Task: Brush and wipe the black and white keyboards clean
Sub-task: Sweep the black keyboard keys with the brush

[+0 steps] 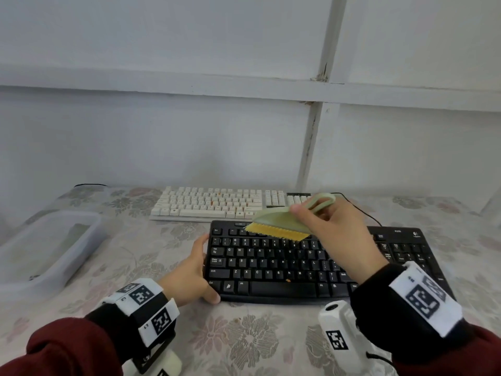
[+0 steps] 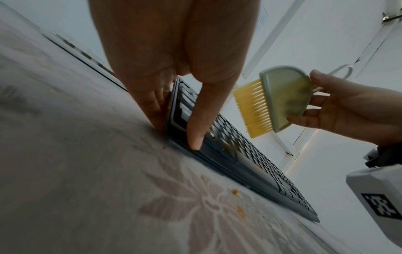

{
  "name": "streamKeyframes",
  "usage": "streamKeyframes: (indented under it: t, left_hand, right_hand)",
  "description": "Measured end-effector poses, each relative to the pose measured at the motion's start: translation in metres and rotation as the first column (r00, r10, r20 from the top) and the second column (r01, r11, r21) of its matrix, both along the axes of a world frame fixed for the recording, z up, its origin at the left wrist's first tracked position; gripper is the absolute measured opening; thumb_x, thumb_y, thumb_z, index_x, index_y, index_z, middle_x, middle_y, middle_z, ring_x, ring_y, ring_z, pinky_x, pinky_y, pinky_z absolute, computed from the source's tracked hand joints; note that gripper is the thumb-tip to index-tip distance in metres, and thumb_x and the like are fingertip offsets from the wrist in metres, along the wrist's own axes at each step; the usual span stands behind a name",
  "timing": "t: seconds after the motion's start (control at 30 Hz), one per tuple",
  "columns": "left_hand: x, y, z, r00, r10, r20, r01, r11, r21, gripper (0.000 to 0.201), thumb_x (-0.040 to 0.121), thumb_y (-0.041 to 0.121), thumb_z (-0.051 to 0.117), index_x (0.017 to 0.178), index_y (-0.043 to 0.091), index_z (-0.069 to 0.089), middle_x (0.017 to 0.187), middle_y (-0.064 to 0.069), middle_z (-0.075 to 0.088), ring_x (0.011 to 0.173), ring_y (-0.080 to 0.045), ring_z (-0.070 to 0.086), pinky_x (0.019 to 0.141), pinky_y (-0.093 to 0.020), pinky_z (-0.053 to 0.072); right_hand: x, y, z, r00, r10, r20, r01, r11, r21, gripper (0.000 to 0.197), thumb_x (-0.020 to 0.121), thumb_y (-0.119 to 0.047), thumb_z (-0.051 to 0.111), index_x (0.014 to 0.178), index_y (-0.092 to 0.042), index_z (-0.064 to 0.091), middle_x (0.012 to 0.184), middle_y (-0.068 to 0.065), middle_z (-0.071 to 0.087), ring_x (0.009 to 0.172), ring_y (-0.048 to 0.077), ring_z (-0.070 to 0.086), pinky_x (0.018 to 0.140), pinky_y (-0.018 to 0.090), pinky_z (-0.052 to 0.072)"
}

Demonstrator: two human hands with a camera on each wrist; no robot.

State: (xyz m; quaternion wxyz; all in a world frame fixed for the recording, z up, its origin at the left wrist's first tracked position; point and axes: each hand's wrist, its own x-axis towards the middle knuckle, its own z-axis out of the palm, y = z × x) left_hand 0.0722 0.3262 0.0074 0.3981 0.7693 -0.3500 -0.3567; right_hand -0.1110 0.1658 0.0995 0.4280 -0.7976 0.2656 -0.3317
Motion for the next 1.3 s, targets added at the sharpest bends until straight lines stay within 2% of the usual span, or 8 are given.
streamKeyframes:
  t: [0.13, 0.27, 0.53, 0.6, 0.73, 0.87, 1.1, 1.3]
  left_hand:
    - [-0.001, -0.001, 0.001, 1.0, 0.019, 0.005, -0.019, 1.0, -0.01, 0.121, 0.061, -0.015, 0.072, 0.144, 0.035, -0.001, 0.111, -0.001, 0.054, 0.096, -0.019, 0.062, 0.084, -0.037, 0.054]
    - [-0.002, -0.002, 0.002, 1.0, 0.026, 0.007, -0.026, 1.0, -0.017, 0.124, 0.058, -0.016, 0.072, 0.144, 0.037, 0.0, 0.109, 0.0, 0.055, 0.096, -0.019, 0.064, 0.083, -0.039, 0.055]
    - [-0.003, -0.002, 0.002, 0.999, 0.027, 0.041, -0.026, 1.0, -0.017, 0.13, 0.057, -0.016, 0.074, 0.146, 0.038, -0.004, 0.104, 0.004, 0.06, 0.097, -0.017, 0.062, 0.086, -0.041, 0.054]
    - [-0.003, -0.002, 0.003, 0.998, 0.028, 0.058, -0.027, 1.0, -0.01, 0.129, 0.058, -0.016, 0.074, 0.145, 0.038, -0.004, 0.103, 0.005, 0.058, 0.097, -0.017, 0.061, 0.086, -0.04, 0.054]
    - [-0.003, -0.001, 0.003, 0.998, 0.016, 0.066, -0.016, 1.0, -0.006, 0.128, 0.059, -0.015, 0.074, 0.145, 0.04, -0.003, 0.105, 0.006, 0.058, 0.099, -0.018, 0.062, 0.087, -0.039, 0.054]
    - [-0.001, -0.001, 0.001, 0.998, 0.01, 0.059, -0.008, 1.0, -0.021, 0.128, 0.058, -0.014, 0.073, 0.144, 0.042, -0.003, 0.109, 0.004, 0.059, 0.097, -0.02, 0.064, 0.086, -0.041, 0.054]
    - [0.0, -0.002, -0.002, 0.997, 0.003, 0.077, -0.001, 1.0, -0.025, 0.129, 0.056, -0.01, 0.073, 0.143, 0.044, -0.005, 0.114, 0.003, 0.059, 0.1, -0.02, 0.062, 0.089, -0.043, 0.052]
    - [0.002, -0.003, -0.005, 0.997, -0.002, 0.073, 0.004, 1.0, -0.025, 0.131, 0.056, -0.011, 0.074, 0.142, 0.047, -0.006, 0.112, 0.003, 0.06, 0.098, -0.02, 0.064, 0.088, -0.042, 0.053]
  right_hand:
    - [0.015, 0.008, 0.003, 1.0, 0.025, 0.014, -0.024, 0.997, -0.067, 0.03, 0.089, -0.036, 0.058, 0.082, -0.007, 0.059, 0.07, 0.004, 0.058, 0.061, 0.014, 0.047, 0.063, 0.02, 0.042]
    - [0.039, 0.029, 0.004, 0.995, 0.103, -0.009, -0.104, 0.98, -0.167, 0.02, 0.094, -0.029, 0.053, 0.079, -0.015, 0.052, 0.068, -0.009, 0.053, 0.058, -0.001, 0.045, 0.057, 0.011, 0.038]
    - [0.072, 0.051, -0.019, 0.996, 0.086, -0.017, -0.087, 0.97, -0.227, 0.017, 0.093, -0.036, 0.049, 0.081, -0.025, 0.045, 0.078, -0.002, 0.06, 0.088, 0.03, 0.056, 0.075, 0.046, 0.05]
    - [0.066, 0.047, -0.019, 0.998, 0.066, 0.009, -0.063, 0.974, -0.218, 0.016, 0.093, -0.032, 0.049, 0.078, -0.026, 0.045, 0.076, -0.002, 0.059, 0.086, 0.027, 0.056, 0.074, 0.042, 0.051]
    - [0.042, 0.025, -0.015, 1.0, -0.011, 0.012, 0.013, 0.981, -0.193, 0.028, 0.095, -0.019, 0.049, 0.07, -0.028, 0.039, 0.067, -0.008, 0.051, 0.062, 0.01, 0.047, 0.057, 0.015, 0.042]
    - [0.027, 0.008, -0.011, 0.993, -0.107, 0.058, 0.117, 0.971, -0.208, 0.023, 0.092, -0.018, 0.053, 0.072, -0.022, 0.042, 0.063, -0.011, 0.046, 0.067, 0.016, 0.044, 0.07, 0.027, 0.039]
    - [0.028, 0.018, -0.013, 0.996, 0.005, 0.094, 0.01, 0.988, -0.152, 0.019, 0.093, -0.016, 0.055, 0.074, -0.016, 0.049, 0.066, -0.009, 0.05, 0.058, -0.002, 0.046, 0.058, 0.009, 0.039]
    - [-0.005, -0.017, -0.007, 0.98, -0.181, 0.083, 0.194, 0.96, -0.201, 0.025, 0.092, -0.013, 0.055, 0.07, -0.02, 0.047, 0.063, -0.009, 0.05, 0.055, -0.003, 0.047, 0.055, 0.009, 0.037]
